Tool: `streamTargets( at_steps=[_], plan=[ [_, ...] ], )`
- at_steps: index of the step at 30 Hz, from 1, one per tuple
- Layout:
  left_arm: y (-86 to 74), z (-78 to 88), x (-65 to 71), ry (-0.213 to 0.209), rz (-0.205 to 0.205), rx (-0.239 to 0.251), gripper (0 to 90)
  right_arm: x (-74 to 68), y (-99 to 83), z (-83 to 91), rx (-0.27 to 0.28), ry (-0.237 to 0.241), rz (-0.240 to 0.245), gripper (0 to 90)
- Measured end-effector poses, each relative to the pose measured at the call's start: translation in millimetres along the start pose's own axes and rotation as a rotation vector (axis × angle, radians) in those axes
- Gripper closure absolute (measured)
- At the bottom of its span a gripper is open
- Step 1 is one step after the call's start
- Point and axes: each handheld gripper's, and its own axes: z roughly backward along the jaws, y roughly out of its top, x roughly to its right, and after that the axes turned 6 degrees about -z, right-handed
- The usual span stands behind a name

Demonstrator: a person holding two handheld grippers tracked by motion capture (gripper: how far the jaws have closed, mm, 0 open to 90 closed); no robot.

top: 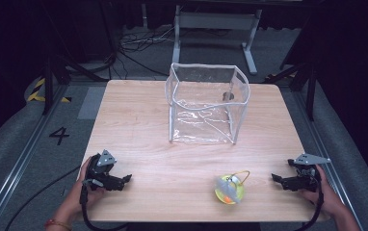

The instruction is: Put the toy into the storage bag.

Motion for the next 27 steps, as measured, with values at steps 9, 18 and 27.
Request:
streamTargets(
  at_steps=[9, 18, 27],
  plan=[
    [-4.3, 3.7, 1.1, -0.002, 0.005, 0.0, 0.4, 1.6, 4.5, 1.0, -0.058, 0.025, 0.035, 1.4],
    [-4.3, 3.5, 0.9, -0.002, 0.006, 0.0, 0.2, 1.0, 9.4, 5.4, -0.113, 0.026, 0.046, 10.3],
    [-4.3, 3.5, 0.9, -0.003, 0.006, 0.0, 0.2, -10.6, 23.7, 19.1, -0.164, 0.021, 0.144, 17.8]
  ],
)
